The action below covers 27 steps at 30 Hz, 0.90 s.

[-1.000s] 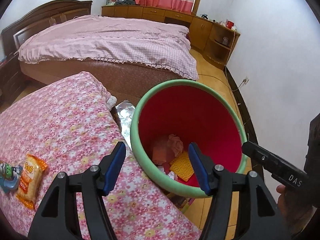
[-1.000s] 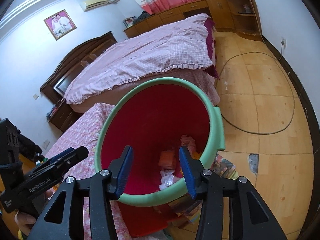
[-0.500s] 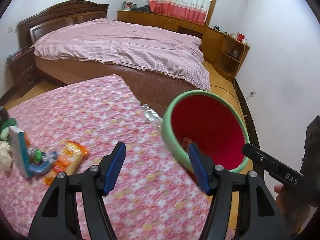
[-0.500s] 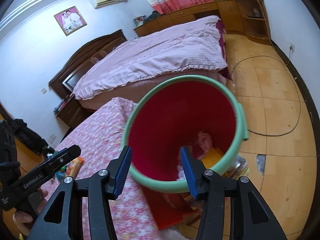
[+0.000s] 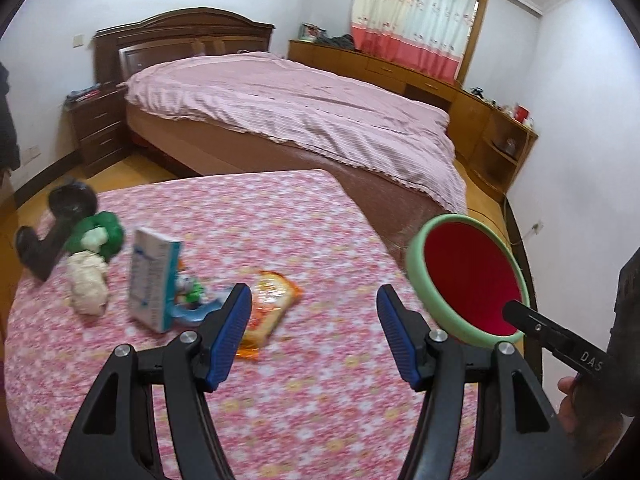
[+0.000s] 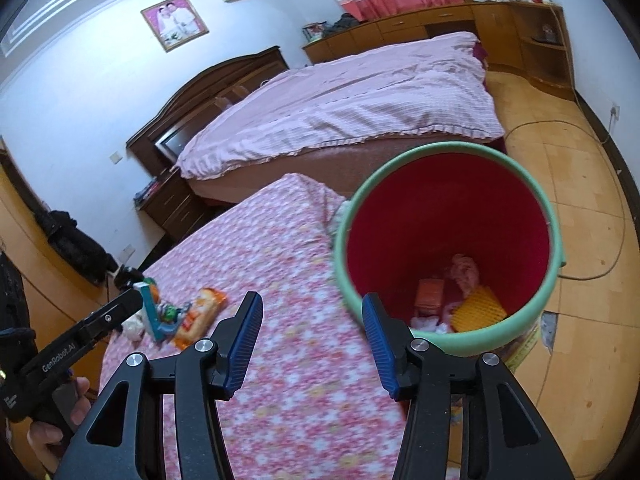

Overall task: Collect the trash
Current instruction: 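Reach the left gripper to the white medicine box and close on it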

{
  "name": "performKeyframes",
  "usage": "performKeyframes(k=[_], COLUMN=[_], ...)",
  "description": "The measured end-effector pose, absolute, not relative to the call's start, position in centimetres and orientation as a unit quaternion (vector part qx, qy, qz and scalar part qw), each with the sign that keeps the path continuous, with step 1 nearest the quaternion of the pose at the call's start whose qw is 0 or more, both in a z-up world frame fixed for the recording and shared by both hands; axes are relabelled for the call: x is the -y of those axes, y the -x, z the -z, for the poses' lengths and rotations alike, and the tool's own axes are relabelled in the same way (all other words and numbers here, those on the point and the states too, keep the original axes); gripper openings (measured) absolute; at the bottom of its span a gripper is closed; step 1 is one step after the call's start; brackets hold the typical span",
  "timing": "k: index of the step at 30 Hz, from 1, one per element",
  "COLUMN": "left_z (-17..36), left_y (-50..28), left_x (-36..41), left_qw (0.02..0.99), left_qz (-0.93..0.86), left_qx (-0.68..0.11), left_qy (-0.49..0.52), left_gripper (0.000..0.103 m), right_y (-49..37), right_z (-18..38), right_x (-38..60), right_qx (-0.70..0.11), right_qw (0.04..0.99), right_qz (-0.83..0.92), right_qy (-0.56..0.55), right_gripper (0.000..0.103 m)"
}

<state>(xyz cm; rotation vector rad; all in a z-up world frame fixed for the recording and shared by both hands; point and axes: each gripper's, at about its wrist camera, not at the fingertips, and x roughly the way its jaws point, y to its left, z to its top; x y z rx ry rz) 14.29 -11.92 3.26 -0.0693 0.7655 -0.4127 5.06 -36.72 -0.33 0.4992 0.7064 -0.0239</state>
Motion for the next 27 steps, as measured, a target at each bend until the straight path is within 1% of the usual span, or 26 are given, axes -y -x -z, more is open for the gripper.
performKeyframes(k=[8,17,27], left_z=[-2.7,-0.7,1.6], left_y=[-14.9,-16.9,-19.6], left_x=[7.4,3.0,1.6], left_qw=[0.913,0.914,0.910], left_qz=[0.167,0.131,0.131], left_qx=[-0.370,-0.380,-0.391], left_qy=[0.041,0.047,0.046], left_gripper=[0.065,0.065,0.065], right_y=[-6.0,-7.9,-9.6], right_z=[0.2,1.2,3.1], right_x=[33.6,31.0,29.7], right_qx=[-0.349,-0.365,-0.389], right_qw=[0.907,0.900,0.887], right_qz=[-0.003,-0.005,-0.001], right_qy=[-0.236,-0.238,-0.247], right_gripper=[0.053,0.054,0.054])
